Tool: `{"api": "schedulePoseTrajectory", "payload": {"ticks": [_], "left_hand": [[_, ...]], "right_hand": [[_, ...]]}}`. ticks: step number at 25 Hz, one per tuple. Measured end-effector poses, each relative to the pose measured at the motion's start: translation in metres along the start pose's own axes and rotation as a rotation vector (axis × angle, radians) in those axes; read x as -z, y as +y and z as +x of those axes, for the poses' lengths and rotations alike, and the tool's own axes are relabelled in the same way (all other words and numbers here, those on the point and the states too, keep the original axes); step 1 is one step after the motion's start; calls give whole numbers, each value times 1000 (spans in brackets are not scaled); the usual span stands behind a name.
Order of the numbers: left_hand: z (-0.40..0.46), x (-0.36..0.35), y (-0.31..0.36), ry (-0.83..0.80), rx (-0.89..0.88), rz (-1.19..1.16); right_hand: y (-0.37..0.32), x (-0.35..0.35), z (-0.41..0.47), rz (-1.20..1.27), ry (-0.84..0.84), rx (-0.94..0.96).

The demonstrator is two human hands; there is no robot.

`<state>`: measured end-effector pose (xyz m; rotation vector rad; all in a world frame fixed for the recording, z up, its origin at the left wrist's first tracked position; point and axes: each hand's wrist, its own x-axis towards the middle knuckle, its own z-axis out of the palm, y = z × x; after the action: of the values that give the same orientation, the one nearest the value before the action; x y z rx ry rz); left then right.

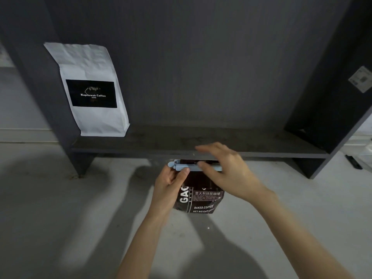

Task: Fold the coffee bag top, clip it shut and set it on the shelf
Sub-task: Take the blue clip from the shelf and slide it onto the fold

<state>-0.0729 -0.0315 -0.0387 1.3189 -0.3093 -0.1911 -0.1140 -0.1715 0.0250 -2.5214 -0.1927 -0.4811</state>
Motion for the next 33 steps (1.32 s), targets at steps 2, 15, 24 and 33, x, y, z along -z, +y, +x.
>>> {"api": "schedulePoseTrajectory", "payload": {"ticks": [2, 15, 24, 33], "left_hand": [[0, 0, 0, -4, -2, -2], [7, 19, 5, -69, -13, 117], [4, 22, 3, -40, -31, 62], [3, 16, 1, -25, -97, 74]], "right_hand": [[-8, -11, 11, -52, -106, -6], [-12, -9, 17, -18, -265, -74], [-14, -15, 13, -86, -210, -66], [-15, -16, 10, -122, -205, -83]]}}
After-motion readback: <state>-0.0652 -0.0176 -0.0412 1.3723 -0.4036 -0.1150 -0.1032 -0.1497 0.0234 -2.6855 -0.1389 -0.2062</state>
